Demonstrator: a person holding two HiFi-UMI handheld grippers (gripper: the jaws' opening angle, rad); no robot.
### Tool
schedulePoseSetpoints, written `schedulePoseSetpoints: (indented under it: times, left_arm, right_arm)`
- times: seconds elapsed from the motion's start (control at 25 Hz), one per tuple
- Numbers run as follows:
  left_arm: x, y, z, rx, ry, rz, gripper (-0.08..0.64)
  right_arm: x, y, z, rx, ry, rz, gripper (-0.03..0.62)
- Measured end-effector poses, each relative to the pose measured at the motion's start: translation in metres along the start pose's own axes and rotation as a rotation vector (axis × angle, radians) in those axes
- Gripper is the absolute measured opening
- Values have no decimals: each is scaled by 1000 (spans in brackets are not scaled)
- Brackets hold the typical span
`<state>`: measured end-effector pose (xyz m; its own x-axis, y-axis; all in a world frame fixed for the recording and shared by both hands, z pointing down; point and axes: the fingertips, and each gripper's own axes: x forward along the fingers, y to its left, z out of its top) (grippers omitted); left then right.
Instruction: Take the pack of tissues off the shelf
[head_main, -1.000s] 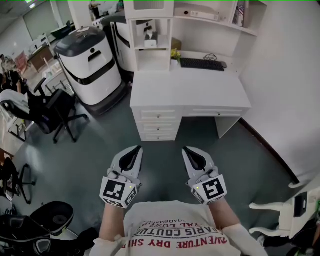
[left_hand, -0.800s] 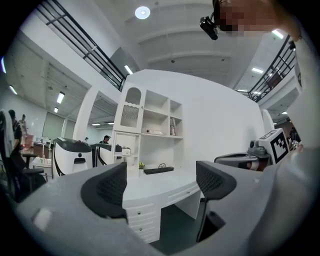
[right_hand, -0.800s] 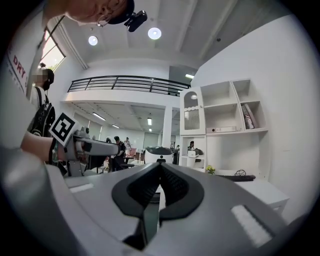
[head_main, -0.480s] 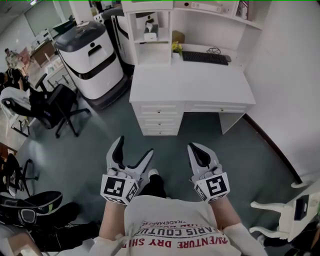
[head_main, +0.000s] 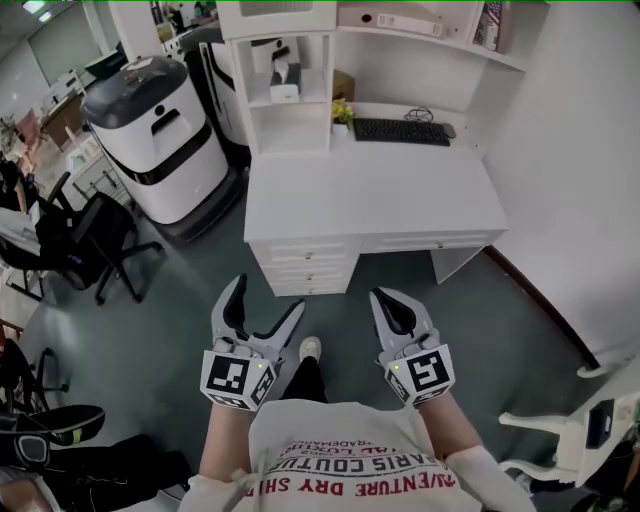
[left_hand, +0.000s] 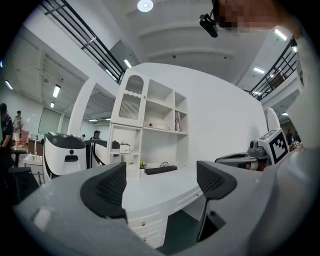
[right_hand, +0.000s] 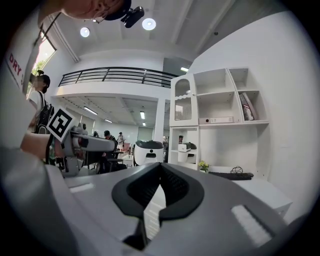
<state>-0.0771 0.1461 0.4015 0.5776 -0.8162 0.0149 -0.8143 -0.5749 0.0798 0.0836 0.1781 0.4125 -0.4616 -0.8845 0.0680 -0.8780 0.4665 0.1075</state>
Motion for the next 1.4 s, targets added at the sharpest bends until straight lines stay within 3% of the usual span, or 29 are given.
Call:
schedulePoseSetpoints:
  times: [0.6,0.88,1.4]
  left_arm:
    - [193,162,33,-23,-26,-28,442]
    - [255,183,24,-10,24,-41,441]
    - [370,218,24,-1,49,102,442]
  right_arm:
    - [227,-93,32,-73,19,-17,2]
    - [286,-134,23,-46,27,-9,2]
    - [390,-224,20,-40,7,144,2]
